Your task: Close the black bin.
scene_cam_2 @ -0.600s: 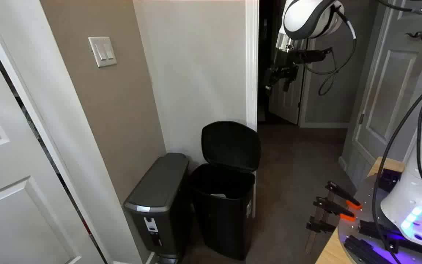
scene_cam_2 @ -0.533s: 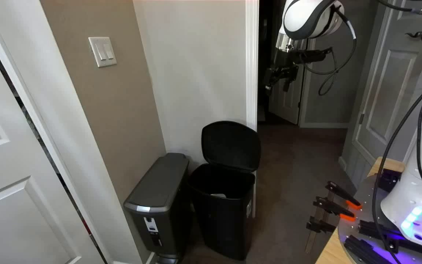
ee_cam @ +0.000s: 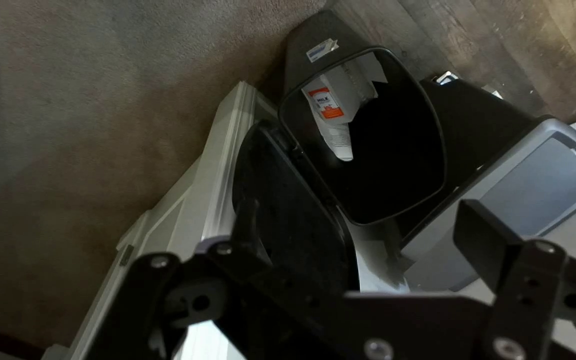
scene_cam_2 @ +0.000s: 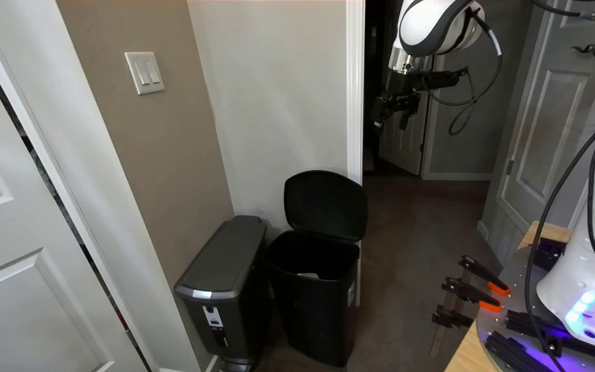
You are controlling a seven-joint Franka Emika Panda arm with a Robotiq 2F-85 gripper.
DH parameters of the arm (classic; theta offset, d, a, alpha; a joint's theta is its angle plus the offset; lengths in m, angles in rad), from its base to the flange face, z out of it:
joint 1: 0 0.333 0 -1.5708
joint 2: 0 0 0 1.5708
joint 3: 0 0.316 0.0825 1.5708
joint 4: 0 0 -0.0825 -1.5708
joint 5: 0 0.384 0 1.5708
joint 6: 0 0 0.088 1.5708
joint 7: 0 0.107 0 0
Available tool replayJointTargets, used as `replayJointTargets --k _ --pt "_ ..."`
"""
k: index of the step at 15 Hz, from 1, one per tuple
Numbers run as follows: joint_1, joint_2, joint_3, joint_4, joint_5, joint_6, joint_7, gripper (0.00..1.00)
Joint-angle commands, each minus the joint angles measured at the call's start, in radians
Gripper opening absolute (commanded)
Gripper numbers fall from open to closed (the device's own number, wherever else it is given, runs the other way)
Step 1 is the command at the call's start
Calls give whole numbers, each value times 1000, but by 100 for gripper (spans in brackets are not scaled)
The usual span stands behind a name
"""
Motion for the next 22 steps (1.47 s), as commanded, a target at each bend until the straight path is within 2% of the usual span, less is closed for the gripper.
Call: replayJointTargets --k 1,7,13,19,20,22 --pt "-17 129 -9 72 -2 77 -8 100" --pt "-27 453 -37 310 18 212 -39 100" --pt "-58 706 -13 555 38 190 -88 100" --pt "-94 878 42 734 30 169 -163 100" --pt "-64 833 10 672 6 193 -101 100" --pt "-63 856 12 691 5 193 -102 100"
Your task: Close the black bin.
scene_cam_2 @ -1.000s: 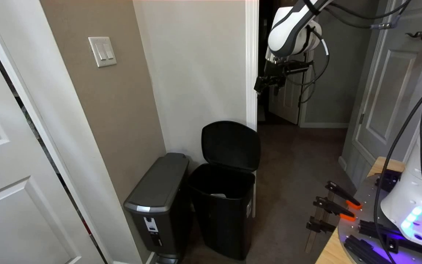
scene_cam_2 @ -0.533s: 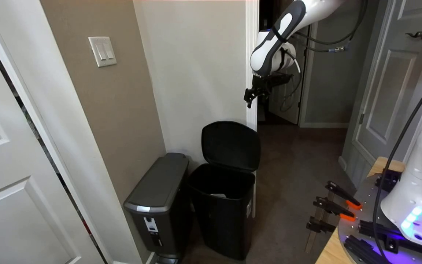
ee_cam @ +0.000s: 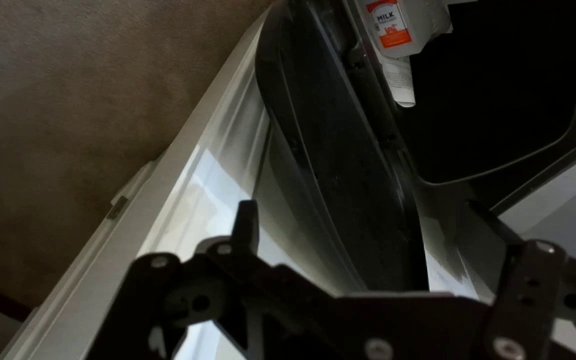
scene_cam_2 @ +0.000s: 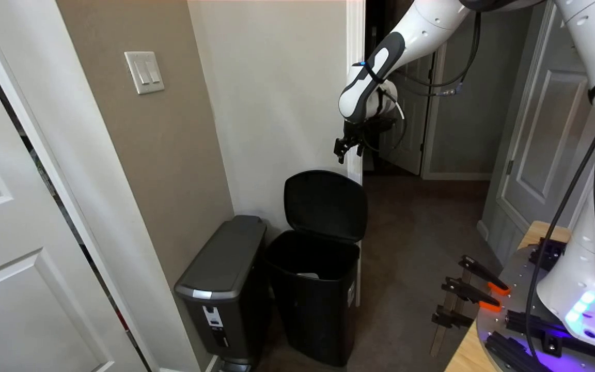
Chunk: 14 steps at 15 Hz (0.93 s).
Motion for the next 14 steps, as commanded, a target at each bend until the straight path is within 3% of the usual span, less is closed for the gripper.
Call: replayJointTargets --k 1,9,14 --pt "2 -1 -3 2 3 -3 -2 100" --pt "2 -3 -4 2 2 -3 -2 100" --pt "-54 71 65 100 69 -6 -67 100"
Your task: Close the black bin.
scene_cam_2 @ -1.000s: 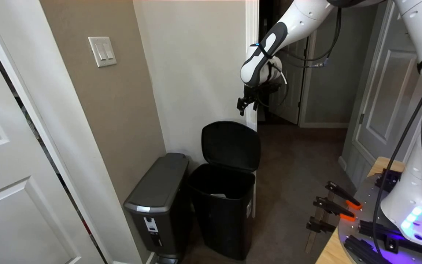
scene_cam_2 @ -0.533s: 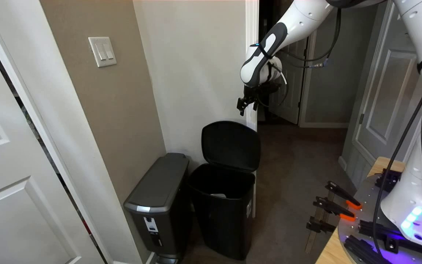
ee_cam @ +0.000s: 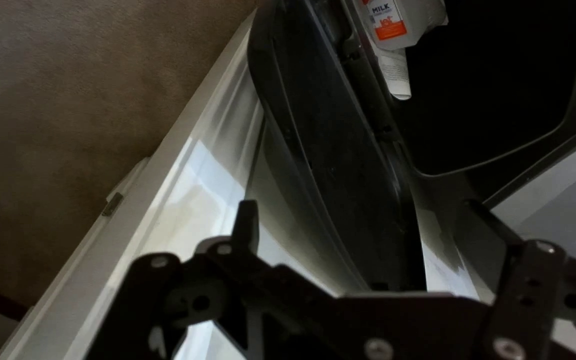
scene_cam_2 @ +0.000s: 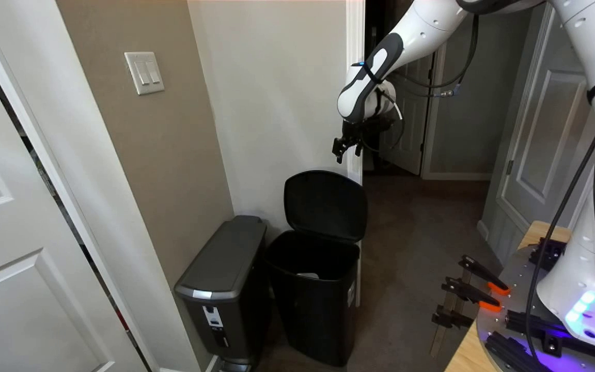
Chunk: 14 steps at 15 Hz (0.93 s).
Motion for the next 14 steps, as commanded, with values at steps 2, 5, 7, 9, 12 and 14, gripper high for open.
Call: replayJointTargets --k 2,5,7,9,12,14 --pt "-54 98 74 115 69 14 -89 100" --pt "-83 181 118 201 89 2 -135 100" --pt "-97 240 138 264 98 -12 -153 100" --pt "-105 299 151 326 99 -26 -167 100" --pt "-92 382 144 409 73 -24 -175 100" --pt "-78 419 133 451 56 -29 -178 100"
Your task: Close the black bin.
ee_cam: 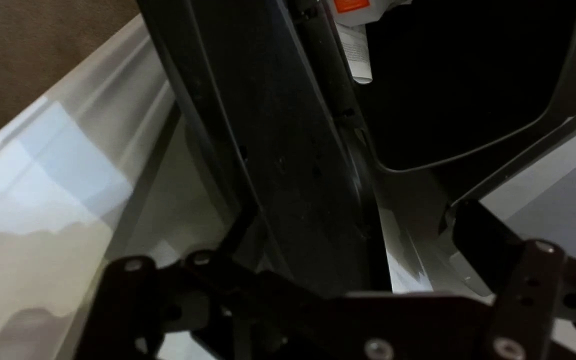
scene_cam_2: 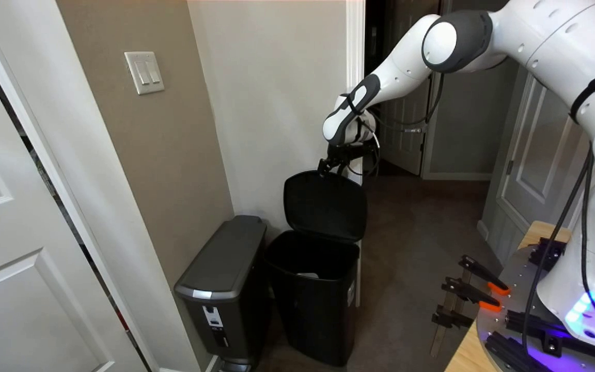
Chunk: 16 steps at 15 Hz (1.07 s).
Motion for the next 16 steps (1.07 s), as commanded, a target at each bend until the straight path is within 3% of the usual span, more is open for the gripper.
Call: replayJointTargets --k 1,7,13,16 --pt "6 77 1 101 -11 -29 -49 100" --pt "8 128 -7 177 -21 -50 -54 100" --pt "-80 157 132 262 104 -215 -123 100" --pt "-102 180 165 311 176 -318 -136 100"
